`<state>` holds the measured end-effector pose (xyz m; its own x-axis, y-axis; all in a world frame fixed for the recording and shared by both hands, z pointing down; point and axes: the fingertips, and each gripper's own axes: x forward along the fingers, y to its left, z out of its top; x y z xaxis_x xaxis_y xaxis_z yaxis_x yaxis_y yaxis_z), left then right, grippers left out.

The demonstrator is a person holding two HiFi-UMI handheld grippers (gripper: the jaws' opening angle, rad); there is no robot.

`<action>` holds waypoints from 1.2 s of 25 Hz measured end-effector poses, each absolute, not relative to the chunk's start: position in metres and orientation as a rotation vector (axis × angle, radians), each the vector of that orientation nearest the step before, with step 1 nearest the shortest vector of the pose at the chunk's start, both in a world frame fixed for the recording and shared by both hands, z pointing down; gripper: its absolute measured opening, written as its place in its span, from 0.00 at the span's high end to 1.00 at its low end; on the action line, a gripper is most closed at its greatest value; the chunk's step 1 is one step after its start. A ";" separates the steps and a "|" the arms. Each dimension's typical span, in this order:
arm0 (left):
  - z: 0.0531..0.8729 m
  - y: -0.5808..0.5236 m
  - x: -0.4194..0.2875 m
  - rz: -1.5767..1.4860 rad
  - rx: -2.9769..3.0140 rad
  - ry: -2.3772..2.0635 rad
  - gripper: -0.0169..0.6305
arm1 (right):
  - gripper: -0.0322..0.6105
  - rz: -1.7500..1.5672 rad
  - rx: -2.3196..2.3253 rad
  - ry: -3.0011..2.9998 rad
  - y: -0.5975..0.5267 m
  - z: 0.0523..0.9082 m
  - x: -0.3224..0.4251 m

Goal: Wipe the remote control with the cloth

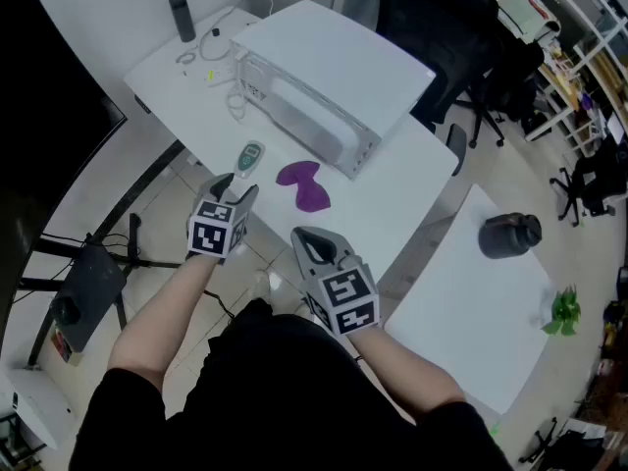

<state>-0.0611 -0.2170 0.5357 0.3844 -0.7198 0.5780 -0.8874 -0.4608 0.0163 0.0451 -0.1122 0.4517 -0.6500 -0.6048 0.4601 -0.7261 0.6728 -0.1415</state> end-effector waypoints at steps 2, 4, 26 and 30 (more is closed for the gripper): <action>0.561 -0.249 -0.073 0.759 2.277 -1.407 0.58 | 0.92 0.455 1.059 -2.491 -0.131 0.461 0.038; 0.583 -0.277 -0.083 0.770 2.231 -1.403 0.54 | 0.92 0.464 1.076 -2.471 -0.151 0.470 0.030; 0.675 -0.344 -0.084 0.811 2.119 -1.269 0.57 | 0.92 0.576 1.262 -2.289 -0.229 0.532 0.022; 0.660 -0.338 -0.086 0.791 2.156 -1.260 0.57 | 0.85 0.503 1.306 -2.200 -0.246 0.551 0.041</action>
<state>-0.0865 -0.3375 0.6600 0.3978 -0.5886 0.7038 -0.8898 -0.4345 0.1396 0.0407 -0.2456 0.5508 -0.3937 -0.6882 0.6093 -0.8846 0.4639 -0.0476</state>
